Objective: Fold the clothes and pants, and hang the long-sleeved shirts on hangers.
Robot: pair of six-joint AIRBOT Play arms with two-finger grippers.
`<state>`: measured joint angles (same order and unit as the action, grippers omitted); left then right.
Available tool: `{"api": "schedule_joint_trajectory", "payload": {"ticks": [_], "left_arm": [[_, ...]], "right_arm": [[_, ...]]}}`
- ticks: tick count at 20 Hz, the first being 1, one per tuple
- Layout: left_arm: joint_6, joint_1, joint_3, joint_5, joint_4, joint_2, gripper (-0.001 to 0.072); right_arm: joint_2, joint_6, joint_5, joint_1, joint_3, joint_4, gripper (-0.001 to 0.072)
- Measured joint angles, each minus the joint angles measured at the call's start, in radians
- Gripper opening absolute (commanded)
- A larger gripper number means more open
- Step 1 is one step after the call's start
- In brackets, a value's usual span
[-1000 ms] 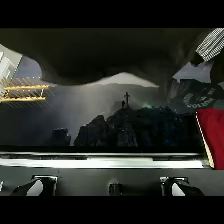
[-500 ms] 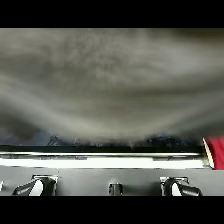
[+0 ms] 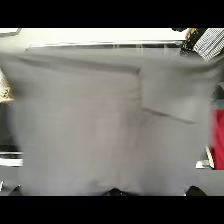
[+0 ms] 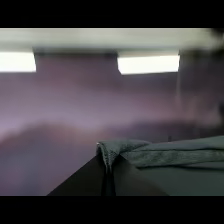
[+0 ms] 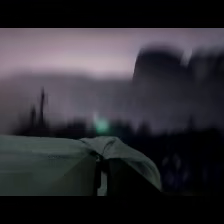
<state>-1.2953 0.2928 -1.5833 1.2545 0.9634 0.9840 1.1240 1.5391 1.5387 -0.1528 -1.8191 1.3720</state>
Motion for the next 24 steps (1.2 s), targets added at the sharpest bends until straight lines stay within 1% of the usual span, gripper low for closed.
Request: {"api": "schedule_joint_trajectory", "payload": {"ticks": [2,4,6,8,10,14,16,18,20,22,24], "left_arm": [[-0.004,-0.035,0.195,-0.033,0.022,0.080,0.0023],[-0.006,-0.053,0.342,-0.111,0.028,0.192,0.0023],[-0.011,-0.059,0.395,-0.187,0.023,0.317,0.0023],[-0.013,-0.066,0.376,-0.258,0.003,0.439,0.0023],[-0.010,-0.080,0.309,-0.317,-0.013,0.543,0.0023],[0.037,-0.121,0.132,-0.412,-0.026,0.700,0.0023],[0.048,-0.140,0.062,-0.451,-0.027,0.755,0.0023],[0.055,-0.154,0.022,-0.476,-0.029,0.800,0.0023],[0.037,-0.163,0.000,-0.480,-0.028,0.837,0.0023],[0.016,-0.164,-0.011,-0.458,-0.028,0.855,0.0024],[0.018,-0.159,-0.022,-0.408,-0.030,0.842,0.0024]], "right_arm": [[0.132,0.028,0.000,0.066,0.146,0.012,0.0036],[0.277,0.080,-0.076,0.109,0.249,0.016,0.0036],[0.404,0.121,-0.175,0.129,0.281,0.008,0.0037],[0.504,0.148,-0.309,0.140,0.278,-0.002,0.0037],[0.570,0.185,-0.475,0.145,0.270,-0.003,0.0037],[0.638,0.272,-0.787,0.150,0.263,0.000,0.0037],[0.662,0.298,-0.886,0.150,0.262,0.005,0.0037],[0.689,0.314,-0.933,0.150,0.261,0.005,0.0037],[0.714,0.322,-0.937,0.150,0.261,0.004,0.0037],[0.723,0.329,-0.913,0.149,0.255,0.000,0.0038],[0.706,0.328,-0.837,0.139,0.230,0.001,0.0038]]}}
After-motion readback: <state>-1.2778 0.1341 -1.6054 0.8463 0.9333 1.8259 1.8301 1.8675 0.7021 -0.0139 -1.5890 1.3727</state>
